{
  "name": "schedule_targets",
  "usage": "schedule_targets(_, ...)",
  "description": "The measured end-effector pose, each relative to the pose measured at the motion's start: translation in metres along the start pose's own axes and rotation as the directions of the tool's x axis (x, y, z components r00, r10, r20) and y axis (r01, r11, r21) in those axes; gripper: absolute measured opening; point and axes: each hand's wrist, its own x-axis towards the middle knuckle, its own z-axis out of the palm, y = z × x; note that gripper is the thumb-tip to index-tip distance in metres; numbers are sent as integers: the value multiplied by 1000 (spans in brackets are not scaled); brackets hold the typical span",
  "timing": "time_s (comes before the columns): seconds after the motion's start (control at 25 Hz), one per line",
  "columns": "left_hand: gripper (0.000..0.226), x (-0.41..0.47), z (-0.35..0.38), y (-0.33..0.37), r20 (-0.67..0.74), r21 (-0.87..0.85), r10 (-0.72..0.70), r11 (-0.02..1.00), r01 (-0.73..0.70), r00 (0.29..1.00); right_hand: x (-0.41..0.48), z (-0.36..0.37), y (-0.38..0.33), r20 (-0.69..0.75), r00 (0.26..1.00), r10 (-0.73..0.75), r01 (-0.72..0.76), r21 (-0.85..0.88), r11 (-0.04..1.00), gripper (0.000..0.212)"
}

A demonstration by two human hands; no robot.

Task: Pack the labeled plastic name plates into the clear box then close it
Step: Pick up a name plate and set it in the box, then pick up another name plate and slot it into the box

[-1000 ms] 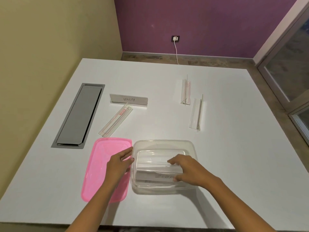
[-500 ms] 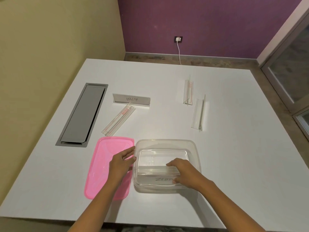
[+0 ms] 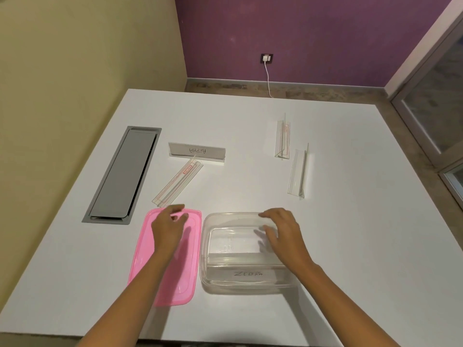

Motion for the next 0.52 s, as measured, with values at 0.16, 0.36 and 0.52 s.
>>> schedule_targets(0.16,36,54,2,-1,-149,273,108,960,-64,983,17,12,9,-31,998,46,-49,-118,992,37)
schedule_targets(0.36,25,89,7,-8,-133,475,79,880,-6,988,25,16,8,-42,997,64,-71,-177,982,35)
schedule_targets(0.52,21,108,5,-21,-126,517,76,856,0,989,25,19,10,-43,995,89,-96,-181,979,36)
